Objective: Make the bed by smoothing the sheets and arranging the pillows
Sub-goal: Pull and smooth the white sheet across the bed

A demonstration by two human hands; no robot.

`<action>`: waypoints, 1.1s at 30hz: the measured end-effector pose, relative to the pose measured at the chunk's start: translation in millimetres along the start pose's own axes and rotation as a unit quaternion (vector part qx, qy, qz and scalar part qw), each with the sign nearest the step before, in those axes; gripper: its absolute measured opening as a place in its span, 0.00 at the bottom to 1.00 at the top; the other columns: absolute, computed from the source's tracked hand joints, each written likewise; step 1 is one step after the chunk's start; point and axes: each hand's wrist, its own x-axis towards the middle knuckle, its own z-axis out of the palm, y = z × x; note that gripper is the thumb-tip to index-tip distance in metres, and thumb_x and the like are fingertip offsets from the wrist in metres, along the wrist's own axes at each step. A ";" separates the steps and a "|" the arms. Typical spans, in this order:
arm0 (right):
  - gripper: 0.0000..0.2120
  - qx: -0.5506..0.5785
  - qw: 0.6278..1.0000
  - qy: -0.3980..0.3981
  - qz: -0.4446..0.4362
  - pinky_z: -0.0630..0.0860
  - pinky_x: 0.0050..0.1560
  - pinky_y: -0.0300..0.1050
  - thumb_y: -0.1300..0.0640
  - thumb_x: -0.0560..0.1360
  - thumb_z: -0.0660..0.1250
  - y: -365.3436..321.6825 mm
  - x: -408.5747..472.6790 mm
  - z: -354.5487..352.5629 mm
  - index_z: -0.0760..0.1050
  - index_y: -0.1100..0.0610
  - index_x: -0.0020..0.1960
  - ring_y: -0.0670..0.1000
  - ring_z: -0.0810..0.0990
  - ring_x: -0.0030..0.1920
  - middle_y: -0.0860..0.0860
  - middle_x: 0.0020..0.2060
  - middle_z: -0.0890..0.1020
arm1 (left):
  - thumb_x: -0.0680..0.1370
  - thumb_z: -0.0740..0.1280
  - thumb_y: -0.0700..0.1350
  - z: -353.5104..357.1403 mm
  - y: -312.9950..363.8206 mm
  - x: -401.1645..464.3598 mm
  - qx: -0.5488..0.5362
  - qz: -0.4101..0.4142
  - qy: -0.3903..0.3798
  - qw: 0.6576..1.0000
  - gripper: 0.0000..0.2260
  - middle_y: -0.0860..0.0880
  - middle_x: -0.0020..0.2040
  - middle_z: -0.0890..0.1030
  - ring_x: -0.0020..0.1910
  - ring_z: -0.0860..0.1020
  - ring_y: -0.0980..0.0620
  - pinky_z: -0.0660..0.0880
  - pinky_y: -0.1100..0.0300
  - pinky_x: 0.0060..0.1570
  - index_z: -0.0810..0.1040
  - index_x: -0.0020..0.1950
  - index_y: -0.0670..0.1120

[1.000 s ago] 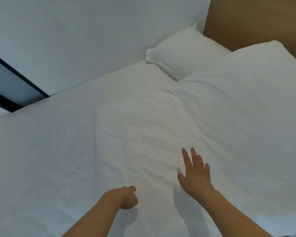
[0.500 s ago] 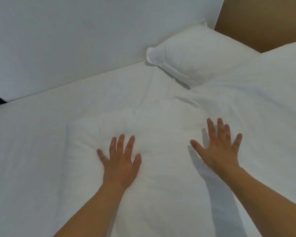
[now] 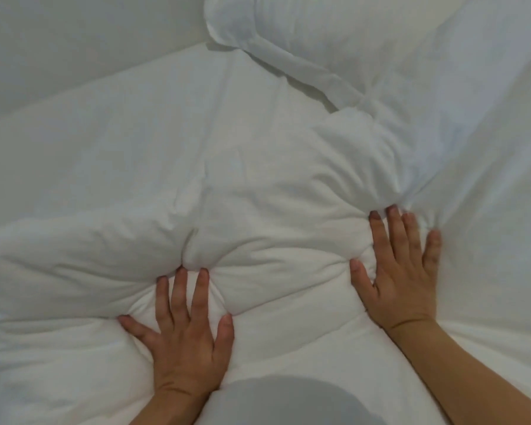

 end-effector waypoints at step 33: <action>0.33 0.021 0.999 0.044 0.000 0.49 0.74 0.63 0.44 0.74 0.53 17.6 7.6 29.1 0.61 0.55 0.76 0.58 0.60 0.75 0.56 0.76 0.62 | 0.77 0.58 0.55 -63.2 72.7 114.6 0.059 0.277 0.048 0.958 0.23 0.44 0.70 0.70 0.71 0.66 0.40 0.50 0.35 0.72 0.71 0.70 0.48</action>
